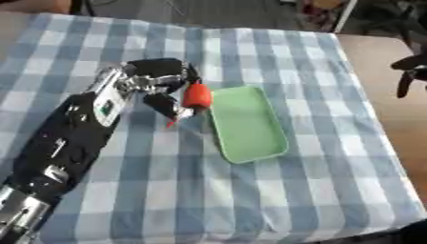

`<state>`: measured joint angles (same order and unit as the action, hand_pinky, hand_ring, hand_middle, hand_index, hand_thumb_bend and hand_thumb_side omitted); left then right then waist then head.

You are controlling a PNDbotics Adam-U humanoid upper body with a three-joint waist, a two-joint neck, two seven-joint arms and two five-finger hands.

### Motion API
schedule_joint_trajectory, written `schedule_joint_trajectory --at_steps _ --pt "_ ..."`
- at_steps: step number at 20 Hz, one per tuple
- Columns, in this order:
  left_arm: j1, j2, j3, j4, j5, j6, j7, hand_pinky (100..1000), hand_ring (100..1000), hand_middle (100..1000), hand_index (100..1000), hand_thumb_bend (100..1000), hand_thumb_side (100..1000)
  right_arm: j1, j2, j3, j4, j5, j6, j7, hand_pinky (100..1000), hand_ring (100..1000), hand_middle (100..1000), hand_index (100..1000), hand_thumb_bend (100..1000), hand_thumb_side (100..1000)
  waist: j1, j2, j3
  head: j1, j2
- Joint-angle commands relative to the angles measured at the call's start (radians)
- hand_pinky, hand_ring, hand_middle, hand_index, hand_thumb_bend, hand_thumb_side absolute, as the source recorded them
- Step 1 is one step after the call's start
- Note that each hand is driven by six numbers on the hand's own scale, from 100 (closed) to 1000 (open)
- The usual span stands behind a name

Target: Pick up objects on the table and place them in the box.

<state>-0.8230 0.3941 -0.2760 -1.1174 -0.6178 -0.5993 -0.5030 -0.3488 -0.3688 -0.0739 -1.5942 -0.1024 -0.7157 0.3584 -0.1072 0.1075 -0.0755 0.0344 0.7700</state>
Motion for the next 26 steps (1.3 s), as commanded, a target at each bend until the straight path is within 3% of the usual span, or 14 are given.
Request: schedule_joint_trajectory --at_steps 1,7,19,20,21,23,24,26 --pt "-0.039 0.02 -0.002 -0.095 0.083 -0.052 -0.102 100 214 444 597 153 518 -0.008 -0.017 -0.009 -0.01 -0.001 -0.003 0.001 277 653 595 847 100 690 0.003 -0.017 -0.001 -0.007 0.0" --pt "-0.09 -0.018 -0.043 -0.122 0.115 -0.055 -0.14 100 225 442 609 180 512 -0.011 -0.014 -0.005 -0.012 -0.005 -0.001 0.005 278 653 595 847 100 689 0.003 -0.017 -0.008 0.004 0.0" --pt "-0.15 -0.123 -0.042 0.076 0.0 -0.139 -0.148 100 232 443 624 216 534 -0.023 -0.001 0.009 -0.015 -0.019 0.003 0.023 279 654 596 847 100 689 0.003 -0.019 -0.038 0.028 0.0" --pt "-0.153 -0.13 -0.033 0.104 -0.019 -0.142 -0.144 100 232 446 623 305 710 -0.025 0.001 0.01 -0.015 -0.02 0.003 0.024 280 654 596 847 100 694 0.003 -0.018 -0.041 0.029 0.0" --pt "-0.156 -0.136 -0.028 0.124 -0.033 -0.15 -0.137 100 231 441 624 218 537 -0.025 0.001 0.01 -0.015 -0.021 0.003 0.025 280 655 597 847 100 690 0.002 -0.018 -0.042 0.03 0.0" --pt "-0.16 -0.145 -0.014 0.166 -0.069 -0.155 -0.124 100 229 441 624 217 538 -0.028 0.004 0.011 -0.016 -0.022 0.004 0.027 281 655 597 847 100 690 0.002 -0.017 -0.045 0.03 0.0" --pt "-0.161 -0.149 -0.009 0.181 -0.084 -0.159 -0.117 100 230 442 624 209 583 -0.029 0.004 0.011 -0.017 -0.023 0.004 0.028 281 655 597 847 100 685 0.001 -0.016 -0.047 0.03 0.0" --pt "-0.162 -0.153 -0.004 0.201 -0.109 -0.17 -0.102 100 229 440 624 216 539 -0.03 0.004 0.011 -0.016 -0.024 0.004 0.029 280 655 597 847 100 690 0.001 -0.015 -0.047 0.03 0.0"
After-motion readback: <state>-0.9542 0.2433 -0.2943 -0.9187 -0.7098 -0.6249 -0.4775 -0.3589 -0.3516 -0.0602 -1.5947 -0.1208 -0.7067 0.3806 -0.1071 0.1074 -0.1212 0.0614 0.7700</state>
